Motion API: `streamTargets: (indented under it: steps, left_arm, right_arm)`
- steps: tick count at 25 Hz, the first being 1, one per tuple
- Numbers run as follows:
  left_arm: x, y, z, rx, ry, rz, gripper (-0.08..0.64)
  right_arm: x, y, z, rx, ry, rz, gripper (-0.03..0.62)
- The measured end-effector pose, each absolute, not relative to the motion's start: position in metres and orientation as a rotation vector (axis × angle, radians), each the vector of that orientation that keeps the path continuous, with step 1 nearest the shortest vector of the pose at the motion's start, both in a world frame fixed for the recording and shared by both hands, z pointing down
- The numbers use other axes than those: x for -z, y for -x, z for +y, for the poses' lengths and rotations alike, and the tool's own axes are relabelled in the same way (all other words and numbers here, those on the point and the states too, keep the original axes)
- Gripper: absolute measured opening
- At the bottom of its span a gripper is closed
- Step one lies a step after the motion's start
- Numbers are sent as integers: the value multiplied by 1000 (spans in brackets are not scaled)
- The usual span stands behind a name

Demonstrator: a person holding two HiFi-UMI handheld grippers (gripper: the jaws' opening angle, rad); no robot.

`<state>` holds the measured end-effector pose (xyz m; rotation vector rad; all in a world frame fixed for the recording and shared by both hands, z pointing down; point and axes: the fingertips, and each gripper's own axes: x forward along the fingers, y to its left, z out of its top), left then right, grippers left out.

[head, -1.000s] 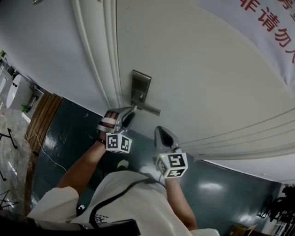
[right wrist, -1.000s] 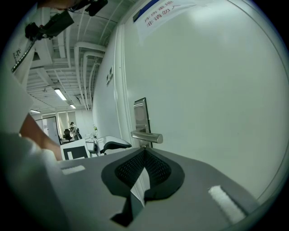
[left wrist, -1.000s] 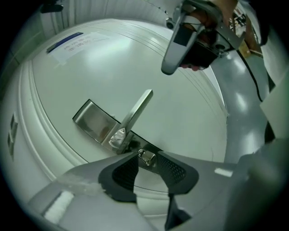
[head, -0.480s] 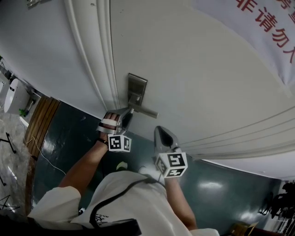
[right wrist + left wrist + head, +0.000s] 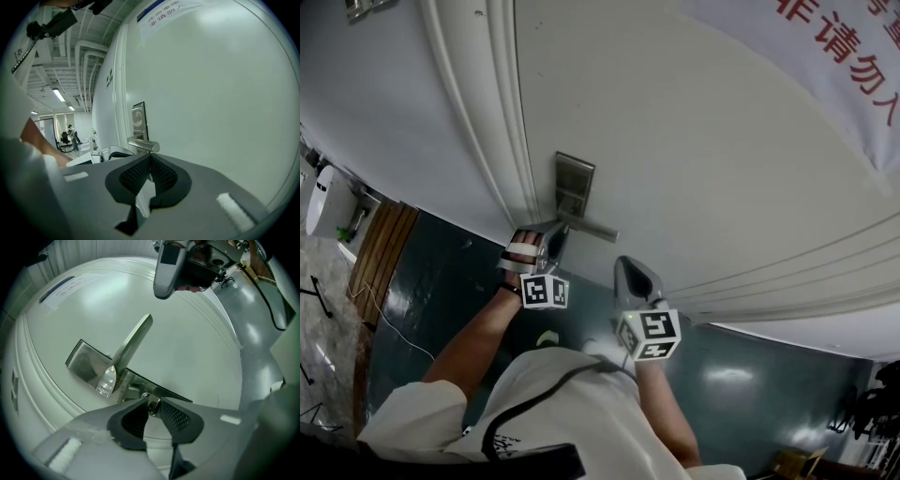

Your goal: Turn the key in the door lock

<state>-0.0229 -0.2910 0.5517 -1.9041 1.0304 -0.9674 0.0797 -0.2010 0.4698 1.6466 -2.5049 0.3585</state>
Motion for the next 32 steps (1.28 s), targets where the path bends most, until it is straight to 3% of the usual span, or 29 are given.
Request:
streamTargets:
  steps: [12, 32]
  left_arm:
    - [-553, 27, -296, 900, 2116, 1229, 49]
    - [-549, 32, -299, 481, 2788, 1633, 46]
  right_arm:
    - [-468, -77, -201, -343, -1636, -2514, 9]
    - [-470, -79, -194, -348, -1615, -2513, 9]
